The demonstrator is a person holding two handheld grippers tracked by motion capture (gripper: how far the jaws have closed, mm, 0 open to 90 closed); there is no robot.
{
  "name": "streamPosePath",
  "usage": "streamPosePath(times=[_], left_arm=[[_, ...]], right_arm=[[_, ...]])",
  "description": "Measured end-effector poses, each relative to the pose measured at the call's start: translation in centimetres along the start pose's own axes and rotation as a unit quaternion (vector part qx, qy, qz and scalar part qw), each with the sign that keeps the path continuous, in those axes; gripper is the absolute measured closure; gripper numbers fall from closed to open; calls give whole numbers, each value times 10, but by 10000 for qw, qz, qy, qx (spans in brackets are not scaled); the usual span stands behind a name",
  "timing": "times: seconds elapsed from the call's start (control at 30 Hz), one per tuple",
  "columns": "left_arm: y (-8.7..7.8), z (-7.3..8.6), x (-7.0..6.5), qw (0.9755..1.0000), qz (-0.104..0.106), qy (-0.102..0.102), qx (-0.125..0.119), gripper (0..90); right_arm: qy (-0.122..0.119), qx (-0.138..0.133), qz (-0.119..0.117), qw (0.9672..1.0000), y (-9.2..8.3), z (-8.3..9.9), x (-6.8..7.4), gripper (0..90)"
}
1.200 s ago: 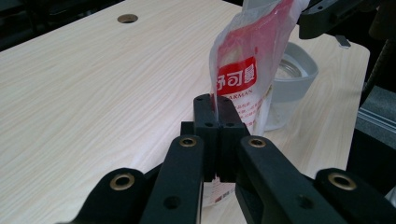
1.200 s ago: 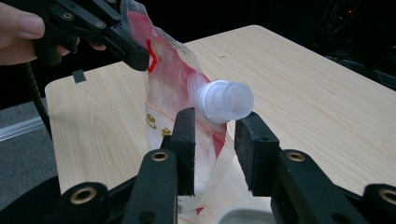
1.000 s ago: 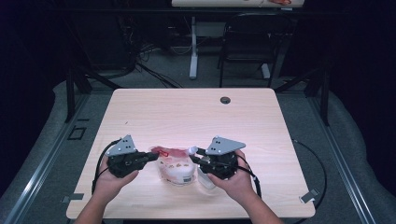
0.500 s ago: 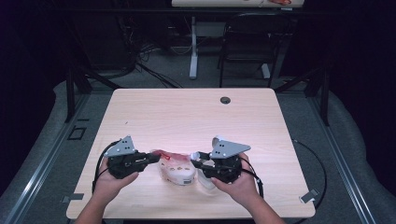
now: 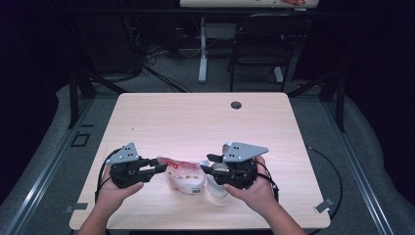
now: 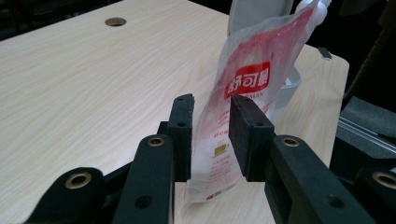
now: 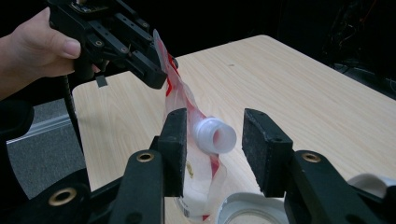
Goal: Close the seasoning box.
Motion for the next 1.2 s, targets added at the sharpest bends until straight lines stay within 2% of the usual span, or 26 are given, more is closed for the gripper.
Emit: streamPosePath(times=[0.17, 0.33, 0.47, 0.83, 0.87, 1.1, 1.2], left_arm=[[-1, 4, 1, 10000, -3, -24, 91, 682], [-4, 9, 5, 9999, -37, -122, 50, 653], [-5, 13, 6, 9998, 14, -165, 74, 637], [-6, 18, 7, 9997, 97, -203, 9, 628], [-7, 18, 7, 9998, 82, -199, 14, 627], [-7, 19, 7, 9997, 102, -207, -11, 623], [-6, 20, 7, 9997, 98, -203, -5, 623]], right_arm=[[-108, 31, 10, 9999, 6, -7, 1, 615], [47, 36, -114, 9999, 15, -15, -1, 624], [35, 107, -173, 9998, 27, -22, -2, 649], [-124, 375, -452, 9982, 51, -34, 7, 689], [-135, 470, -510, 9975, 56, -35, 9, 701], [-137, 646, -678, 9955, 70, -38, 16, 739], [-212, 779, -697, 9943, 77, -39, 19, 748]])
Point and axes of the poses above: each handheld gripper's, and its own axes: y roughly forward along the jaws, z roughly out of its underside, x roughly to its left, the point moved 2 cm from there along y, roughly forward along the jaws, and after that the axes turned 15 degrees about -x, right-handed, at the moved point
